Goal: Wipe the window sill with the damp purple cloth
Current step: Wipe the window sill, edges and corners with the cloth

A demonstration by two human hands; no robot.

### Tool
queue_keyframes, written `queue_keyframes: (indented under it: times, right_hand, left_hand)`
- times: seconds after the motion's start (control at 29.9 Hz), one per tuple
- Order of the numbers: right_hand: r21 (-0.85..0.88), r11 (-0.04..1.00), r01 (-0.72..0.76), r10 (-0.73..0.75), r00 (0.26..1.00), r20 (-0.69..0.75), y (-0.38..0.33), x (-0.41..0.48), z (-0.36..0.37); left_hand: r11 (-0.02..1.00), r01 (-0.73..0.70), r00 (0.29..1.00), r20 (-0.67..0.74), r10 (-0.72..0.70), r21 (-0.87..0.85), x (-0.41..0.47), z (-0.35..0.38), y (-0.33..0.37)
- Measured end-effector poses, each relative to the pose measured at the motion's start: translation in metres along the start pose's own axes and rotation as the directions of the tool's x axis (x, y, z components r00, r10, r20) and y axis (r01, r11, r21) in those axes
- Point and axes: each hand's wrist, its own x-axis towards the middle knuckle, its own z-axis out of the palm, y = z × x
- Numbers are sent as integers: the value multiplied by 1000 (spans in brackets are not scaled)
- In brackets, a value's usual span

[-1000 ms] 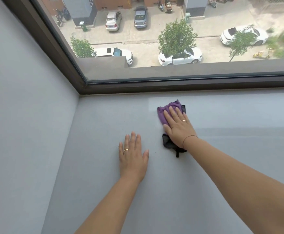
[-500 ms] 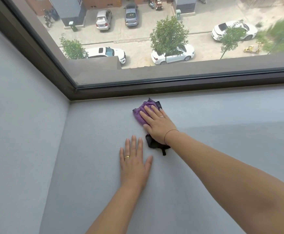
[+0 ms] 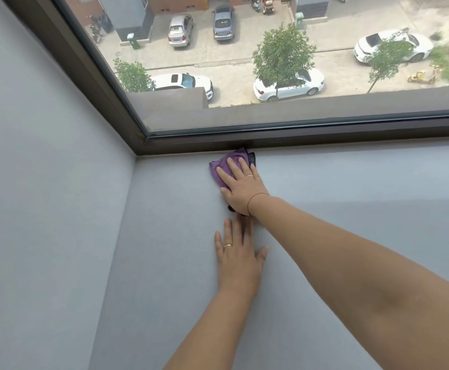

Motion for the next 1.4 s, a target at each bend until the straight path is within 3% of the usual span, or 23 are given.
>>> queue_keyframes:
  times: [0.1, 0.2, 0.4, 0.53, 0.6, 0.67, 0.77, 0.83, 1.07, 1.24, 1.3, 1.4]
  right_hand:
    - [-30, 1000, 6, -7, 1000, -29, 37, -10, -3]
    - [-13, 986, -167, 165, 981, -103, 97, -34, -12]
    - [75, 868, -491, 497, 855, -150, 193, -88, -28]
    - [145, 772, -619, 635, 762, -126, 172, -76, -30]
    - [110, 859, -500, 511, 852, -116, 141, -62, -25]
    - [33, 966, -258, 260, 962, -81, 114, -55, -18]
    - [-21, 996, -82, 81, 996, -38, 127, -60, -16]
    - [-30, 995, -95, 93, 994, -64, 159, -68, -19]
    - [15, 932, -363, 361, 920, -151, 270, -109, -39]
    - [120, 840, -529, 541, 829, -141, 232, -101, -35]
    - [91, 919, -384, 393, 909, -136, 201, -102, -25]
    - [-6, 999, -40, 40, 997, -69, 178, -115, -10]
  left_hand:
    - [1000, 1, 1000, -17, -1, 19, 0, 4, -2]
    - [1000, 15, 1000, -9, -15, 10, 1, 5, 0]
    - [998, -48, 999, 7, 48, 49, 1, 2, 14]
    - [993, -117, 993, -9, 118, 20, 4, -1, 43]
    - [992, -124, 992, -3, 124, -13, 5, -1, 62]
    - [992, -126, 992, 14, 127, -19, 7, 2, 80]
    - [994, -110, 993, 49, 110, -3, 4, 11, 98]
    - [997, -76, 995, 59, 75, 12, 3, 15, 101]
    - [999, 37, 999, 34, -37, -1, 6, 17, 113]
    - [990, 134, 991, 1, -134, 33, 5, 23, 134]
    - [985, 172, 984, -54, -170, 29, 1, 26, 147]
    - [976, 214, 973, -78, -216, -26, -8, 34, 167]
